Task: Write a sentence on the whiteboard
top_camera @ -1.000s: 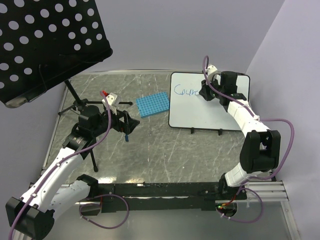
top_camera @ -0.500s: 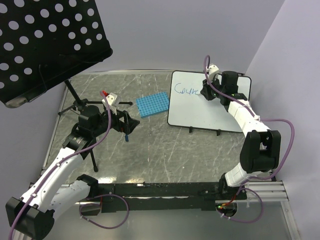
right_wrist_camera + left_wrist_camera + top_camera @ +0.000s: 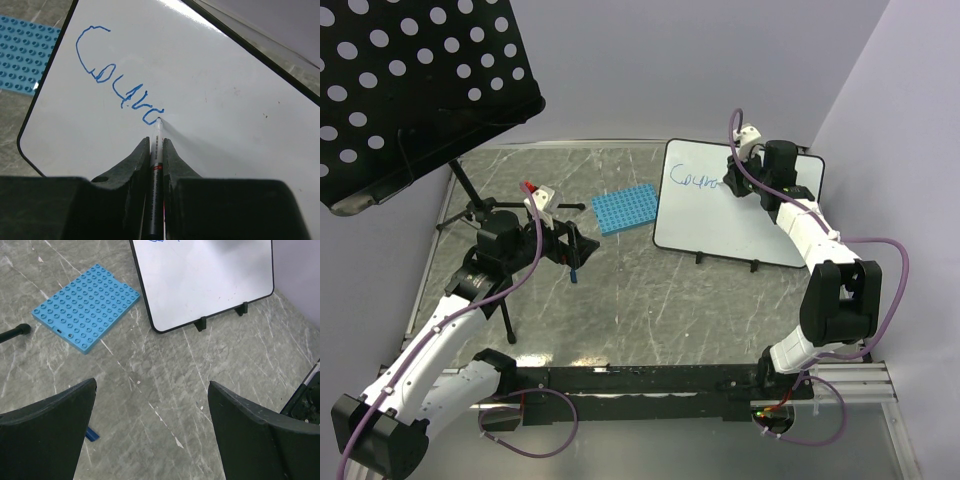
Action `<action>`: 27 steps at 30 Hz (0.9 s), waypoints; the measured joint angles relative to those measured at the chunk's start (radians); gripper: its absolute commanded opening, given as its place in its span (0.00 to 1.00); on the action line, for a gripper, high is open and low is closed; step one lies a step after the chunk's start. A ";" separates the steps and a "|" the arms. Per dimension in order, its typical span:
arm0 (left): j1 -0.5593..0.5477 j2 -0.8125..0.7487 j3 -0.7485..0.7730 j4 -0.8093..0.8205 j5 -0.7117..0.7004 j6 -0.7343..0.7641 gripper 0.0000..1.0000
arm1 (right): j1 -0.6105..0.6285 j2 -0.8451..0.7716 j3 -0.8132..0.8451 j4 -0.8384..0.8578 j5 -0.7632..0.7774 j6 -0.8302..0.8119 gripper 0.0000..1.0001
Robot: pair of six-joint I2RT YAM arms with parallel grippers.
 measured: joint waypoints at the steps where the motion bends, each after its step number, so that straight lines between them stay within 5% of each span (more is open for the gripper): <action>1: 0.000 0.000 0.000 0.000 0.000 0.000 0.97 | 0.000 0.000 0.000 0.002 0.000 0.002 0.00; 27: 0.000 0.000 0.000 0.000 0.000 0.000 0.97 | -0.004 0.000 0.000 -0.033 -0.029 -0.034 0.00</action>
